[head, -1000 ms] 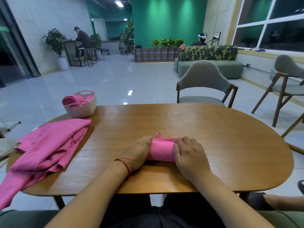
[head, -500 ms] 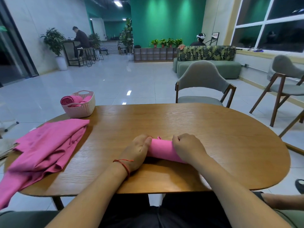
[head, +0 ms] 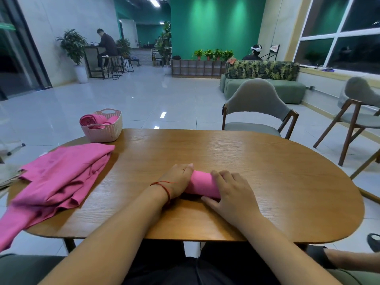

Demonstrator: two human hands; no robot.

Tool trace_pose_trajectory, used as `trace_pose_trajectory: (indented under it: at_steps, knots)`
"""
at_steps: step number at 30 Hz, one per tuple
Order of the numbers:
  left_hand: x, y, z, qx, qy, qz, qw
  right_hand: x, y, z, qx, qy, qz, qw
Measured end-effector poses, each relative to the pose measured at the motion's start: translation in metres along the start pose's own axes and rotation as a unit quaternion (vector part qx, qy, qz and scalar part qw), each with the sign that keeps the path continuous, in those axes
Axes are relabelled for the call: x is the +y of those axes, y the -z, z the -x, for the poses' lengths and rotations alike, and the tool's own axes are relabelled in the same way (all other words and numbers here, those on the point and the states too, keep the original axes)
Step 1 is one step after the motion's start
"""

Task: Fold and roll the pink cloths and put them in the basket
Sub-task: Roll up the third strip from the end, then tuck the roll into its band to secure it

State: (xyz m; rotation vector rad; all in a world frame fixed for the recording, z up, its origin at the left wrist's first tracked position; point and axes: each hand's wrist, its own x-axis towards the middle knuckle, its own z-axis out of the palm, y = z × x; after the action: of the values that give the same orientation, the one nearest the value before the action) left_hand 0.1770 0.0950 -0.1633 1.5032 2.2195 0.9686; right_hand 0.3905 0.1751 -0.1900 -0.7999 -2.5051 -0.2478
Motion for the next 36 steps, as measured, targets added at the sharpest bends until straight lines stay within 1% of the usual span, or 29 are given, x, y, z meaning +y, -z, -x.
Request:
trace_pose_trajectory:
  at_steps: [2, 3, 5, 8, 12, 16, 20, 22, 23, 25, 27, 29, 30, 32, 34, 36]
  knots:
    - [0.006, 0.002, -0.004, -0.014, 0.034, 0.01, 0.999, 0.005, 0.006, -0.016, -0.054, -0.009, -0.002, 0.998]
    - [0.008, 0.002, -0.005, -0.011, 0.043, 0.005, 0.999, 0.007, 0.009, -0.024, -0.082, -0.02, -0.021, 0.996]
    - [0.006, -0.003, -0.002, 0.022, 0.018, -0.013, 1.0, 0.011, 0.015, -0.038, -0.131, -0.039, -0.063, 0.989]
    - [-0.006, -0.014, 0.007, 0.07, -0.035, -0.018, 0.997, 0.017, 0.018, -0.051, -0.171, -0.049, -0.089, 0.98]
    - [-0.001, -0.015, 0.005, 0.063, -0.044, -0.026, 0.997, 0.027, 0.018, -0.066, -0.198, -0.082, -0.159, 0.964]
    - [0.011, -0.014, -0.017, 0.065, -0.057, 0.066, 0.994, 0.044, 0.022, -0.087, -0.255, -0.105, -0.242, 0.93]
    - [0.013, -0.01, -0.039, 0.037, -0.057, 0.143, 0.987, 0.058, 0.012, -0.108, -0.302, -0.109, -0.283, 0.904]
    - [0.009, -0.012, -0.052, 0.033, -0.041, 0.22, 0.974, 0.061, 0.007, -0.116, -0.292, -0.104, -0.291, 0.905]
    - [0.006, -0.012, -0.061, 0.039, -0.028, 0.237, 0.97, 0.062, 0.006, -0.123, -0.28, -0.095, -0.285, 0.912]
    - [0.002, -0.014, -0.077, 0.064, -0.017, 0.208, 0.976, 0.059, 0.003, -0.133, -0.262, -0.04, -0.228, 0.937]
    - [-0.001, -0.016, -0.097, 0.103, -0.016, 0.159, 0.982, 0.054, -0.009, -0.146, -0.239, 0.013, -0.136, 0.961]
    - [-0.005, -0.015, -0.12, 0.143, -0.005, 0.115, 0.983, 0.052, -0.027, -0.16, -0.196, 0.021, -0.089, 0.976]
    - [-0.004, -0.013, -0.132, 0.143, 0.007, 0.106, 0.984, 0.051, -0.037, -0.166, -0.168, 0.021, -0.068, 0.983]
    - [-0.001, -0.005, -0.159, 0.099, 0.047, 0.096, 0.989, 0.051, -0.058, -0.176, -0.113, 0.013, -0.013, 0.993]
    - [-0.002, 0.005, -0.19, 0.019, 0.087, 0.07, 0.994, 0.054, -0.079, -0.186, -0.067, 0.017, 0.045, 0.997]
    - [-0.006, 0.011, -0.218, -0.036, 0.1, 0.058, 0.993, 0.061, -0.098, -0.199, -0.044, 0.026, 0.066, 0.997]
